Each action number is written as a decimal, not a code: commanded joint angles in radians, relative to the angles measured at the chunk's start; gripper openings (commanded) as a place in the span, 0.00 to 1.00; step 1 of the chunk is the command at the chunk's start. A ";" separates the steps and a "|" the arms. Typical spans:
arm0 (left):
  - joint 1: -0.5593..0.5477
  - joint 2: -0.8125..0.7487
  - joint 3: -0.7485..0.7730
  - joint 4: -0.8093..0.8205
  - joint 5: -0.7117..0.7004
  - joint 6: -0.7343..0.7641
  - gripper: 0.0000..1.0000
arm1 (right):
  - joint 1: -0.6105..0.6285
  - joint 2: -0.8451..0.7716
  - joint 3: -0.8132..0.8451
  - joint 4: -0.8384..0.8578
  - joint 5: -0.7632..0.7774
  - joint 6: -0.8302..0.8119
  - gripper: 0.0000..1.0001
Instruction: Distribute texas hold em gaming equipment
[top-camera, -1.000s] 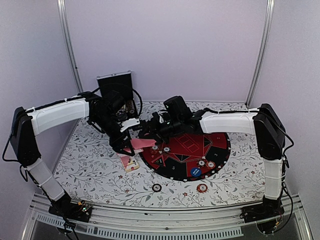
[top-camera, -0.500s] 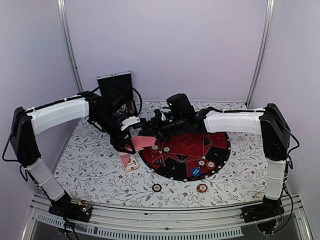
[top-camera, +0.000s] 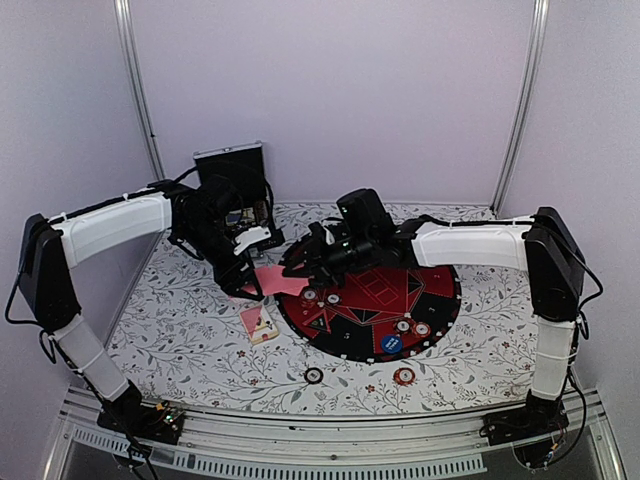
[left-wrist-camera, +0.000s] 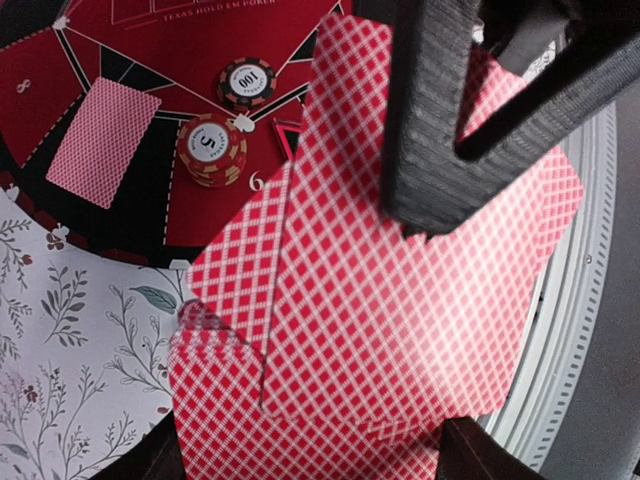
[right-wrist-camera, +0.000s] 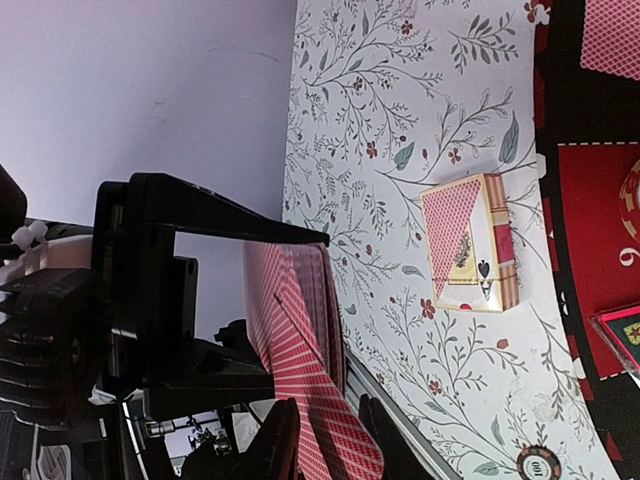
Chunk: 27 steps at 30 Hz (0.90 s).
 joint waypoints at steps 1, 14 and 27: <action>0.007 -0.033 -0.001 0.014 0.024 0.022 0.10 | -0.006 -0.034 -0.003 0.040 -0.063 -0.002 0.23; 0.010 -0.064 -0.036 0.012 0.069 0.070 0.10 | -0.019 0.009 0.045 0.057 -0.148 -0.003 0.16; 0.007 -0.066 -0.027 0.022 0.080 0.083 0.11 | -0.008 0.060 0.117 -0.037 -0.159 -0.053 0.16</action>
